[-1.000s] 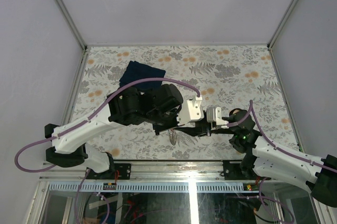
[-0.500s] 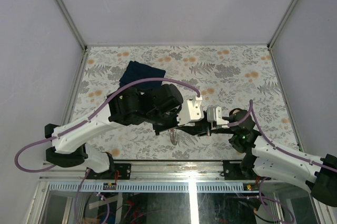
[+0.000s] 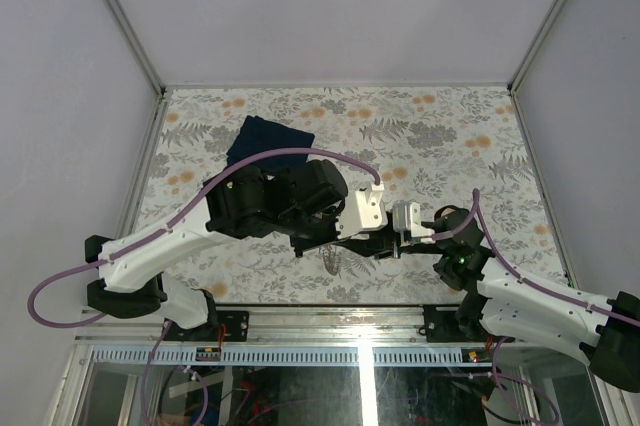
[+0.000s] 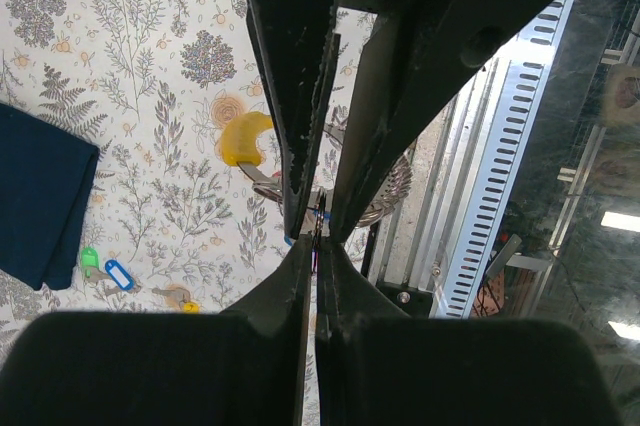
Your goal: Put the keys on the keyring
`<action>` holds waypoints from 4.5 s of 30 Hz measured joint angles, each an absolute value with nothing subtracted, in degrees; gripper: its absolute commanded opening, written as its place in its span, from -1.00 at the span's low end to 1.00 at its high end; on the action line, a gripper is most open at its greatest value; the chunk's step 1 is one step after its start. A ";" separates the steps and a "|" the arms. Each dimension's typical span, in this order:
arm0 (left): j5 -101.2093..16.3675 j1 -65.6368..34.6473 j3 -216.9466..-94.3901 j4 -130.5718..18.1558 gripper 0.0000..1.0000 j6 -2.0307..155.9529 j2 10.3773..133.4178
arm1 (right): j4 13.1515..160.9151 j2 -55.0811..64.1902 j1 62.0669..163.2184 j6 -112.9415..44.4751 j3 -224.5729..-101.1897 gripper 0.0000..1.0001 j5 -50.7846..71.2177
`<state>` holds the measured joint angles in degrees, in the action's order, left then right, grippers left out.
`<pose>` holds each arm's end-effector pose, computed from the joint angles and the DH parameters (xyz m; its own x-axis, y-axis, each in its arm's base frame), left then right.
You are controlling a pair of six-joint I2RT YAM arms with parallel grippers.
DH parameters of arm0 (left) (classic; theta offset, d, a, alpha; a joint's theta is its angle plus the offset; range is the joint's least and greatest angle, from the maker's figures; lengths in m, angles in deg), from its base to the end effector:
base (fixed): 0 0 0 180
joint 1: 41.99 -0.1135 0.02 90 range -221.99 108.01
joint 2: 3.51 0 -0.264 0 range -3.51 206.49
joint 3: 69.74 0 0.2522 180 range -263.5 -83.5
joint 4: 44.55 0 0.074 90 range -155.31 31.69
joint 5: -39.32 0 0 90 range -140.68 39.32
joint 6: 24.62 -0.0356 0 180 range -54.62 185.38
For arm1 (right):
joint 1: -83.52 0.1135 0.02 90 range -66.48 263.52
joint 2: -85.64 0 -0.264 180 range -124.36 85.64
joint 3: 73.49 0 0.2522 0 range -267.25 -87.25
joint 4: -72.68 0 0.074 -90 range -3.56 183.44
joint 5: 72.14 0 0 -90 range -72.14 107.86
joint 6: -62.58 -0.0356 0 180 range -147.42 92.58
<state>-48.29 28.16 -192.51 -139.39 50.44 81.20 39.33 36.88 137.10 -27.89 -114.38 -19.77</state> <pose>0.0849 -0.2397 0.4402 -0.0302 0.8422 -0.5383 0.9887 0.1042 0.1075 0.0942 0.1642 0.3214 0.2475 0.3464 -0.9049 -0.9666 0.0238 -0.2552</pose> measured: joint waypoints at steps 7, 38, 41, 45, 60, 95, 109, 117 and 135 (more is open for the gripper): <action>-48.27 28.16 -192.51 -139.39 -1.00 50.42 81.20 | 39.30 36.88 137.10 -27.95 -114.38 -0.83 -19.77; -42.17 28.42 -161.80 -99.37 -0.36 49.85 50.16 | 34.30 41.28 137.10 -35.89 -117.36 -1.00 -18.63; -40.70 28.42 -156.62 -90.76 -0.33 49.85 45.42 | 31.00 41.30 137.10 -38.18 -117.42 -1.00 -17.89; -39.00 28.42 -153.47 -82.89 -0.32 49.85 42.01 | 27.15 41.28 137.10 -40.65 -117.75 -1.00 -17.28; -36.92 28.42 -151.16 -74.85 -0.34 51.36 44.48 | 23.63 42.06 137.10 -42.93 -118.34 -1.00 -15.07; -46.61 -9.37 -138.61 -74.87 0.48 70.68 50.34 | 98.73 50.94 137.10 -25.40 -120.81 -1.00 18.87; -43.55 -15.97 -134.81 -78.82 0.57 70.59 47.76 | 93.05 19.40 136.86 -21.24 -124.44 -0.98 19.44; -43.17 -18.36 -132.60 -79.59 0.58 70.22 45.86 | 85.82 4.12 132.66 -19.12 -130.95 -0.65 13.56; -35.37 -35.30 -128.30 -80.94 1.00 79.18 47.74 | 80.72 20.53 127.59 -36.11 -125.97 0.99 9.93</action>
